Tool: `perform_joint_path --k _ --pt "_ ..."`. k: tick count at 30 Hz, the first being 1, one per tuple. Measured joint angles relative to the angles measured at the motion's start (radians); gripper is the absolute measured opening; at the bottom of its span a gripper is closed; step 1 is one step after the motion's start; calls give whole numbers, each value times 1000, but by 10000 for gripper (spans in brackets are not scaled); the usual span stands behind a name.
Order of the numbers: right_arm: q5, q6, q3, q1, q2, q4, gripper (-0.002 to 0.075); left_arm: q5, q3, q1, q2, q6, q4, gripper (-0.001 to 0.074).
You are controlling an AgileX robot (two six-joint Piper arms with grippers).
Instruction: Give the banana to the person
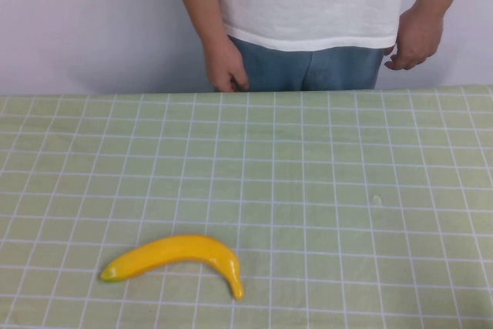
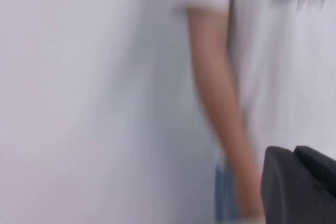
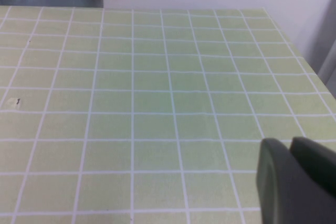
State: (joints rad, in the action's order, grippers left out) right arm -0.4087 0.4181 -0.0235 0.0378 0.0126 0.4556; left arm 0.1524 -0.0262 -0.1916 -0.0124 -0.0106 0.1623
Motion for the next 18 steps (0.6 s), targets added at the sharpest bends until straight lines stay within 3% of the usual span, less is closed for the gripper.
perform_joint_path --k 11,15,18 --pt "0 0 0 0 0 0 -7 713 0 0 -2 -89 -66 -4" --pt "0 0 0 0 0 0 -7 723 81 0 -2 -66 -83 -4" --pt "0 0 0 0 0 0 -7 607 215 0 -4 -67 -83 -4"
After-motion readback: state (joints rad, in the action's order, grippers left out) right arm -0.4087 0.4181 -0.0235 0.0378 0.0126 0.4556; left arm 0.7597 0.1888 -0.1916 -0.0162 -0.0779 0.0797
